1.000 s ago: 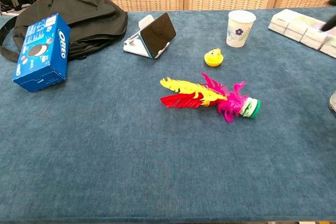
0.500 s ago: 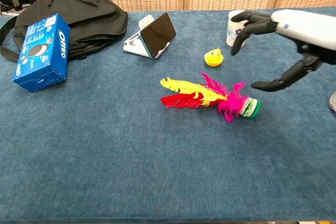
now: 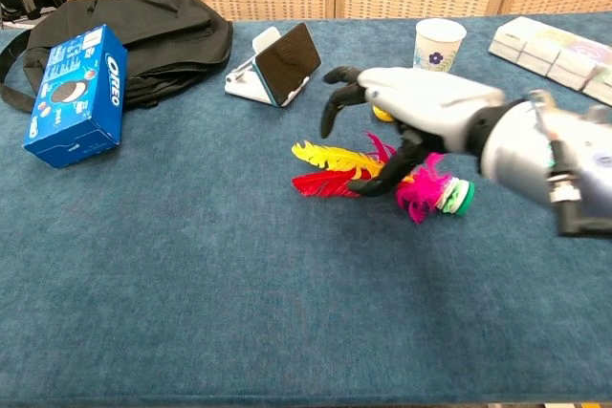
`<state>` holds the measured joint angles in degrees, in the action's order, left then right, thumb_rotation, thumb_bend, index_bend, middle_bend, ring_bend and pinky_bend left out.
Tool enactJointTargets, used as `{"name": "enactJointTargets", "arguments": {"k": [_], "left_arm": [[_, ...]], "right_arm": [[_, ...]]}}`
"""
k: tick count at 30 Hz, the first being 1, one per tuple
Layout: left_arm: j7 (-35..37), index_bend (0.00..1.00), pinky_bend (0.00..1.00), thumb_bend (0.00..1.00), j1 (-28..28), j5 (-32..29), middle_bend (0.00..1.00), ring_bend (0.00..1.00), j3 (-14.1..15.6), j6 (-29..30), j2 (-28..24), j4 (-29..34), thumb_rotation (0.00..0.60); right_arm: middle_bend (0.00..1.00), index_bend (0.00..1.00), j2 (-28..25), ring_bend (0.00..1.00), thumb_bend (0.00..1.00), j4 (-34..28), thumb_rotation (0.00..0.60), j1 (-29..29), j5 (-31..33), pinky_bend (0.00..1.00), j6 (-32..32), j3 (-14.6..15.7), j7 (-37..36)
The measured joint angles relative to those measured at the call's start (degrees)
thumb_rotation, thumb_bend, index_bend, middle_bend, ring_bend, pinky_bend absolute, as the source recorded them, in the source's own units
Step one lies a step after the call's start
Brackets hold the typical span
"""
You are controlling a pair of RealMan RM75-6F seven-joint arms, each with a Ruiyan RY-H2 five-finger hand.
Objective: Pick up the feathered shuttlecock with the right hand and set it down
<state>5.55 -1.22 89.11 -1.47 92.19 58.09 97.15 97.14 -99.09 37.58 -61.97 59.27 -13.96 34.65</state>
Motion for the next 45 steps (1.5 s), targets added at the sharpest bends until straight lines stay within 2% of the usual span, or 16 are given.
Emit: {"name": "enactJointTargets", "arguments": {"k": [5,10,23,26,38,41,45], "left_arm": [[1.1,0.00,0.00,0.00,0.0,-0.2,0.00,0.00,-0.1,0.1,-0.4,-0.1,0.600],[2.9,0.00,0.00,0.00,-0.2,-0.7,0.00,0.00,-0.5,0.5,-0.9,-0.4,0.600],[2.2,0.00,0.00,0.00,-0.1,-0.4,0.00,0.00,-0.3,0.4,-0.9,-0.2,0.600],[2.1,0.00,0.00,0.00,-0.2,-0.3,0.00,0.00,-0.3,0.4,-0.8,-0.2,0.600],[1.7,0.00,0.00,0.00,0.0,-0.6,0.00,0.00,-0.3,0.1,-0.7,-0.1,0.600],[1.6,0.00,0.00,0.00,0.0,-0.6,0.00,0.00,-0.3,0.1,-0.7,-0.1,0.600],[1.6,0.00,0.00,0.00,0.0,-0.6,0.00,0.00,-0.3,0.0,-0.7,-0.1,0.600]], "right_arm": [[0.00,0.32,5.5,0.00,0.31,3.6,0.600,3.0,2.7,0.00,1.9,-0.7,5.1],[0.00,0.34,8.4,0.00,0.31,7.7,0.600,5.2,3.8,0.00,4.1,-1.1,7.9],[0.00,0.43,7.2,0.00,0.31,7.7,0.600,5.3,2.3,0.00,6.1,0.6,7.4],[0.00,0.45,7.1,0.00,0.34,8.0,0.600,5.3,2.2,0.00,6.3,0.7,6.9],[0.00,0.59,6.5,0.00,0.37,8.6,0.600,5.2,1.7,0.00,6.9,1.1,5.8],[0.00,0.61,6.5,0.00,0.44,8.9,0.600,5.2,1.7,0.00,6.9,1.2,5.5],[0.00,0.61,6.5,0.00,0.63,9.4,0.600,5.2,1.7,0.00,6.7,1.2,4.8]]}}
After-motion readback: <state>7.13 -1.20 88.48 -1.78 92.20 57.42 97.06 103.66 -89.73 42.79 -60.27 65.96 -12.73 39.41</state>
